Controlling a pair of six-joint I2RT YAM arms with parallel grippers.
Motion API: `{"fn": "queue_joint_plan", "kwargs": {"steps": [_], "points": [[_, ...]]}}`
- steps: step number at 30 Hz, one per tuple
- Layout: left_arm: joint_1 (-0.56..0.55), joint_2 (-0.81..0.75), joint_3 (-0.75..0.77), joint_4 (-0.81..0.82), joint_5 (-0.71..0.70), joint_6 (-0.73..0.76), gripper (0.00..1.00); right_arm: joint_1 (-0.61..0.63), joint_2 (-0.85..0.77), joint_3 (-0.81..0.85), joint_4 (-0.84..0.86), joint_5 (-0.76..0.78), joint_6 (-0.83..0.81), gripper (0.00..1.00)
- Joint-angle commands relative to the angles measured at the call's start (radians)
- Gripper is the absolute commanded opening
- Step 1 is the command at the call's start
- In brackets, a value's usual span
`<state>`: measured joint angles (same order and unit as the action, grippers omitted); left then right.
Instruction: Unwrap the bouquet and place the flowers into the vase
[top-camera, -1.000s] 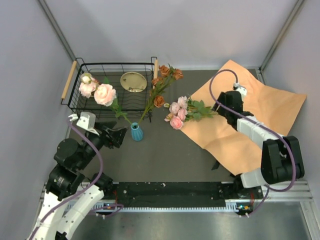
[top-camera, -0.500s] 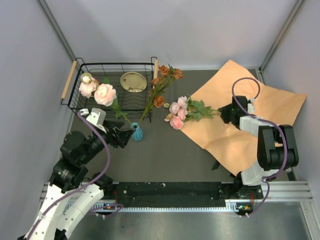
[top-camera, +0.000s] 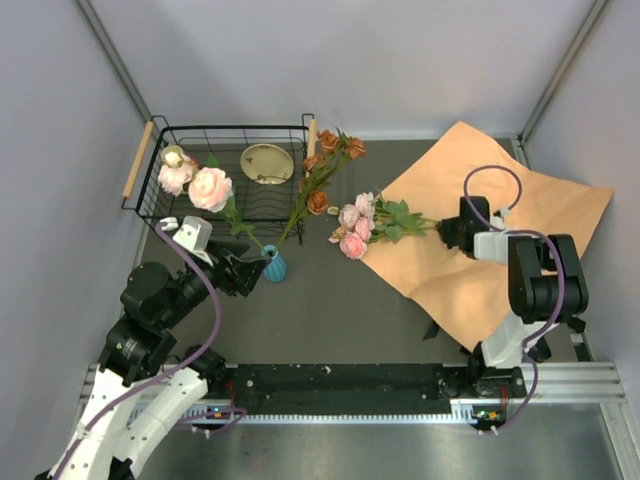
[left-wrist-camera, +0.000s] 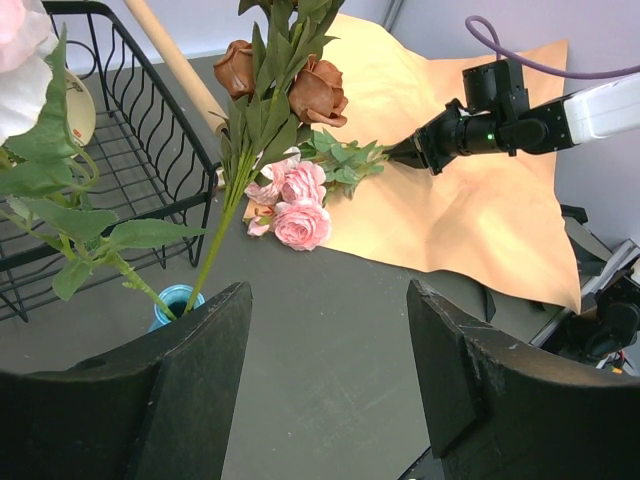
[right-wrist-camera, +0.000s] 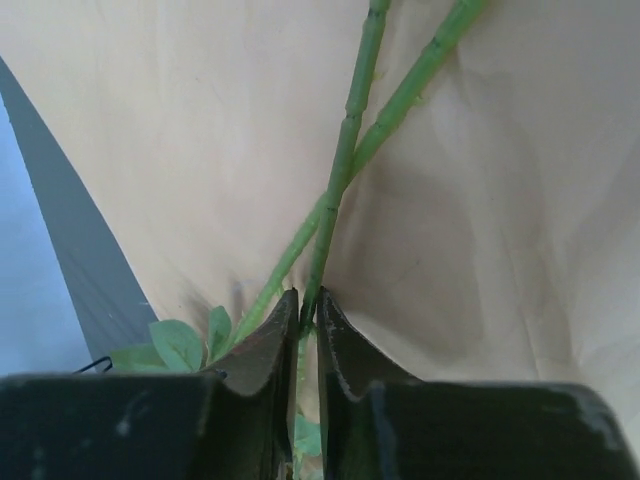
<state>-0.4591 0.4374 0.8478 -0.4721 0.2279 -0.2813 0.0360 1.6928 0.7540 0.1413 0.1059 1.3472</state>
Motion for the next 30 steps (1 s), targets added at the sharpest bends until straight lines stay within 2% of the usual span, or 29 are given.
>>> {"fn": "queue_joint_plan", "kwargs": {"steps": [1,5,8,9,12,13,14,17,20,25,28,30], "points": [[0.0,0.004,0.04,0.023,0.004,0.016,0.69,0.001,0.004,-0.022,0.043,-0.02,0.032,0.01],[0.0,0.006,0.051,0.02,-0.007,0.019,0.69,-0.001,-0.173,-0.051,-0.003,0.008,-0.003,0.0],[-0.001,0.015,0.054,0.027,-0.007,0.019,0.69,-0.001,-0.336,-0.035,-0.067,0.057,-0.126,0.0],[-0.001,0.018,0.054,0.03,-0.002,0.018,0.69,-0.001,-0.372,-0.001,-0.133,0.081,-0.202,0.0],[-0.001,0.03,0.057,0.044,0.004,0.013,0.69,-0.001,-0.51,0.042,-0.173,0.103,-0.412,0.0],[-0.001,0.032,0.059,0.052,0.007,0.01,0.69,-0.001,-0.548,0.05,-0.172,0.089,-0.475,0.0],[-0.001,0.034,0.059,0.055,0.011,0.008,0.69,-0.001,-0.58,0.059,-0.169,0.069,-0.617,0.0],[0.0,0.043,0.066,0.066,0.034,0.005,0.69,-0.001,-0.691,0.105,-0.212,-0.02,-0.82,0.0],[-0.001,0.066,0.08,0.082,0.097,0.004,0.7,0.002,-0.758,0.156,-0.294,-0.167,-0.94,0.0],[-0.001,0.142,0.123,0.095,0.244,-0.004,0.7,0.056,-0.791,0.28,-0.531,-0.288,-0.907,0.0],[-0.001,0.181,0.116,0.147,0.394,-0.019,0.7,0.077,-0.815,0.262,-0.565,-0.44,-0.754,0.0],[-0.001,0.23,0.096,0.232,0.587,-0.079,0.71,0.105,-0.832,0.187,-0.467,-0.575,-0.529,0.0]]}}
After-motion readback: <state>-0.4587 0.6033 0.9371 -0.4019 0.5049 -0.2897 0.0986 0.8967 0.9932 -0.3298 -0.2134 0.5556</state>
